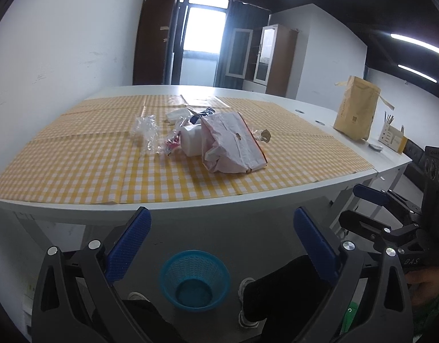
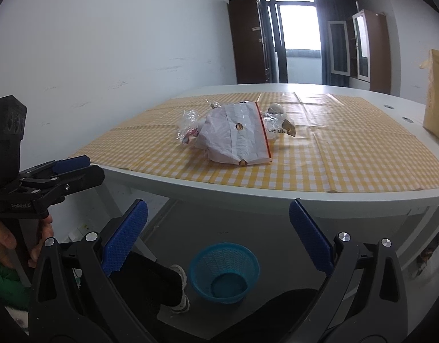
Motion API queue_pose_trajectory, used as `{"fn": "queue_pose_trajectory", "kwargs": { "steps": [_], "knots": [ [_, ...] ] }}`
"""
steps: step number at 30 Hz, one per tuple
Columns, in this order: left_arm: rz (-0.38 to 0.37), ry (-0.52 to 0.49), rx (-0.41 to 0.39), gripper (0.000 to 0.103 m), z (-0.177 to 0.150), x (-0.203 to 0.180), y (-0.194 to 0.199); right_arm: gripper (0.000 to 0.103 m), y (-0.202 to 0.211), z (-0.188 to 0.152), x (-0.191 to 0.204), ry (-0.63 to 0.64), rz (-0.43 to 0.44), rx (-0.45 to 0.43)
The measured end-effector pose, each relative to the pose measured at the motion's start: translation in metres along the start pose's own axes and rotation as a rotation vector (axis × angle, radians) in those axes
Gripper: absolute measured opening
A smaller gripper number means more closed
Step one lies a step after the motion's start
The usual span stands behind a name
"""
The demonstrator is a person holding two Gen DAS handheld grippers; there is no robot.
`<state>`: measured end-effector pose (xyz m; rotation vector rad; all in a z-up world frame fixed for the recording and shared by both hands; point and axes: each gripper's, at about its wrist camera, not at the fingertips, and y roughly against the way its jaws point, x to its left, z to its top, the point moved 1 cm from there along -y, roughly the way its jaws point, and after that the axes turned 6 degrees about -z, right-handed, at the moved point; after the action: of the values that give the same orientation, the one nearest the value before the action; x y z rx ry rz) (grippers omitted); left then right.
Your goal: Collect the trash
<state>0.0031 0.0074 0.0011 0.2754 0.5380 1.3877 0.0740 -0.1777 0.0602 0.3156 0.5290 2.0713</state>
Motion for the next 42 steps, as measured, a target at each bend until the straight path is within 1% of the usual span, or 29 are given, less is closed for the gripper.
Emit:
{"fn": "queue_pose_trajectory", "kwargs": {
  "steps": [7, 10, 17, 21, 25, 32, 36, 42],
  "knots": [
    [-0.019, 0.022, -0.009, 0.097, 0.002, 0.004, 0.004, 0.094, -0.001, 0.0, 0.003, -0.003, 0.004, 0.0],
    [-0.011, 0.05, -0.017, 0.097, 0.002, 0.009, 0.005, 0.094, -0.002, -0.001, 0.003, -0.006, 0.002, 0.002],
    [0.016, 0.068, -0.015, 0.097, 0.001, 0.014, 0.003, 0.094, -0.002, -0.002, 0.001, -0.01, 0.001, 0.006],
    [0.002, 0.058, -0.02, 0.097, 0.001, 0.014, 0.003, 0.093, -0.001, -0.002, 0.0, -0.019, -0.004, -0.006],
    [0.01, 0.08, -0.028, 0.097, 0.001, 0.018, 0.004, 0.093, -0.003, -0.002, -0.004, -0.019, -0.012, 0.0],
    [0.022, 0.084, -0.031, 0.097, 0.001, 0.019, 0.004, 0.093, -0.006, -0.002, -0.004, -0.022, 0.007, 0.009],
    [0.017, 0.082, -0.036, 0.097, 0.0, 0.019, 0.004, 0.093, -0.006, -0.004, -0.003, -0.024, 0.019, 0.013],
    [0.025, 0.094, -0.05, 0.097, 0.0, 0.021, 0.003, 0.09, -0.01, -0.001, 0.0, -0.024, 0.047, 0.013]
  ]
}}
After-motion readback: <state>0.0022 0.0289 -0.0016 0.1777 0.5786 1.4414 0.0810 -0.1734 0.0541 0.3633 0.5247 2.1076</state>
